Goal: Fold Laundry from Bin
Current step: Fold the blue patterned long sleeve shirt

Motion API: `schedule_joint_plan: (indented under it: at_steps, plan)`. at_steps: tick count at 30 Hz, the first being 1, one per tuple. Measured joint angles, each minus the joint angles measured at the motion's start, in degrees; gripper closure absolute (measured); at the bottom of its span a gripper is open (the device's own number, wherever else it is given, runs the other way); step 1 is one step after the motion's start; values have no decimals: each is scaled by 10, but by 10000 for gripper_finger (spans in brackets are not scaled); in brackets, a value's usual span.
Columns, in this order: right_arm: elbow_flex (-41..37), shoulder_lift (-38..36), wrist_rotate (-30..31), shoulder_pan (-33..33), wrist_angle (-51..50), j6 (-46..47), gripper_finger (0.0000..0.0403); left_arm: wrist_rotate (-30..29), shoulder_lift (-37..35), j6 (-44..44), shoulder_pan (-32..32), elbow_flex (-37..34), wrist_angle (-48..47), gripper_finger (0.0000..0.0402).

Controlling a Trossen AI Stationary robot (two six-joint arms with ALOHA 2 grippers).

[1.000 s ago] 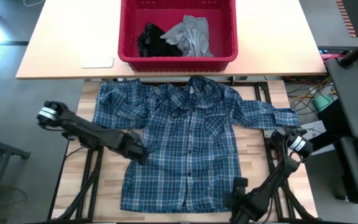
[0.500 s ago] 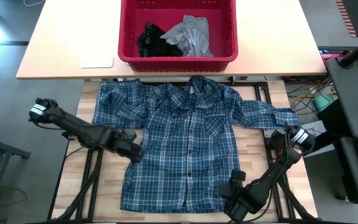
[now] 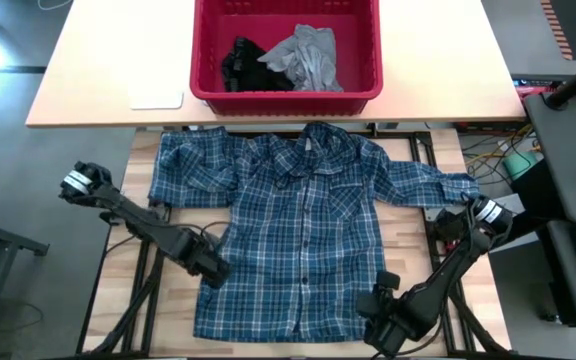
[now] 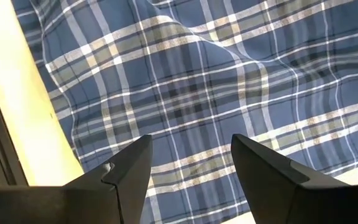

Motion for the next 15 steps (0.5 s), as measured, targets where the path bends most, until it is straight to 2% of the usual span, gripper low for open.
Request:
schedule_joint_plan:
  at_steps: [5,11,15]
  plan:
    - [0,-1,0,0,0,-2,188,15,33,-39,-39,-7,9,190]
    - [0,-1,-14,0,0,-7,188,14,56,-57,-43,-19,114,225]
    - [0,-1,-21,0,1,16,188,14,53,-84,-53,-5,112,240]
